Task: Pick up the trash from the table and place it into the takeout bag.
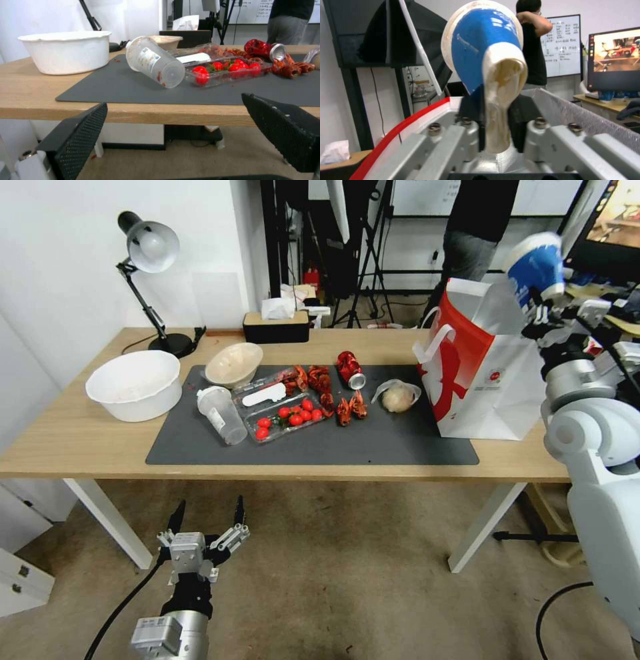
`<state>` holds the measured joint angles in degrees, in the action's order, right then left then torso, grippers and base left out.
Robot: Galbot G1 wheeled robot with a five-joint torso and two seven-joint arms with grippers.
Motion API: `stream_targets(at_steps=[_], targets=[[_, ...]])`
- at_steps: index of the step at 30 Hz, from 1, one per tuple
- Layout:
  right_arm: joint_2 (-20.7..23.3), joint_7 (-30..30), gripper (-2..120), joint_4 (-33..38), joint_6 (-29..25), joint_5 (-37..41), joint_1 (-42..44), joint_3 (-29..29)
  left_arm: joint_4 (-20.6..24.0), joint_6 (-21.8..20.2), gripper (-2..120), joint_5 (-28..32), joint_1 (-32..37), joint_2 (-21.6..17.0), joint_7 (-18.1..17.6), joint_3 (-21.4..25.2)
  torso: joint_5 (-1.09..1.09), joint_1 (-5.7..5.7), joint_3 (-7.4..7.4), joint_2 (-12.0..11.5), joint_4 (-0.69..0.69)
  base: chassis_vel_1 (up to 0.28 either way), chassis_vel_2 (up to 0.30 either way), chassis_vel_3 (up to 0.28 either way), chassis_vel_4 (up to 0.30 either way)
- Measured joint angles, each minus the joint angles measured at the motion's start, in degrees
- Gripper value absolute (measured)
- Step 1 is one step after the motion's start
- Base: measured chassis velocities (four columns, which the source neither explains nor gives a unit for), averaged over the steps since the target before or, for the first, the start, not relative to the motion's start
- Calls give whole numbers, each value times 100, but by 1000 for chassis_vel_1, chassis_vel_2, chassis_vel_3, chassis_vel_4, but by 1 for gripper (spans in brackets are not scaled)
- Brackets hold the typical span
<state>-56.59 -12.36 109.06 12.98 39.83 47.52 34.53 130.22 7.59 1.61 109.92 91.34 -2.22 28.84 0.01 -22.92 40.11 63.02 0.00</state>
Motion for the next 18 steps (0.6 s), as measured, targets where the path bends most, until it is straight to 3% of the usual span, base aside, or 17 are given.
stream_targets(at_steps=[3,5,6,13,15,16,18], targets=[[20,10,30,-233,15,-1,-30,-59,-47,42,100,4,-11,19,0,0,1,0,0,0,0,0,0,0,0],[20,10,30,-233,15,-1,-30,-59,-47,42,100,4,-11,19,0,0,1,0,0,0,0,0,0,0,0],[7,55,40,-277,15,-2,-26,-66,-61,54,100,5,-11,32,0,0,-2,0,0,0,0,0,0,0,0],[-13,88,62,-304,12,-15,-22,-72,-53,59,100,0,6,40,13,0,-2,0,-1,0,0,0,0,0,0],[-16,90,70,-306,11,-24,-22,-77,-26,61,100,-19,8,49,23,2,-1,0,0,0,0,0,0,0,0],[-20,91,80,-307,10,-30,-19,-80,-14,61,100,-23,7,54,23,6,-1,0,-1,0,0,0,0,0,0],[-25,93,83,-306,8,-36,-14,-83,-9,61,100,-27,4,60,24,12,-1,0,-1,0,0,0,0,0,0]])
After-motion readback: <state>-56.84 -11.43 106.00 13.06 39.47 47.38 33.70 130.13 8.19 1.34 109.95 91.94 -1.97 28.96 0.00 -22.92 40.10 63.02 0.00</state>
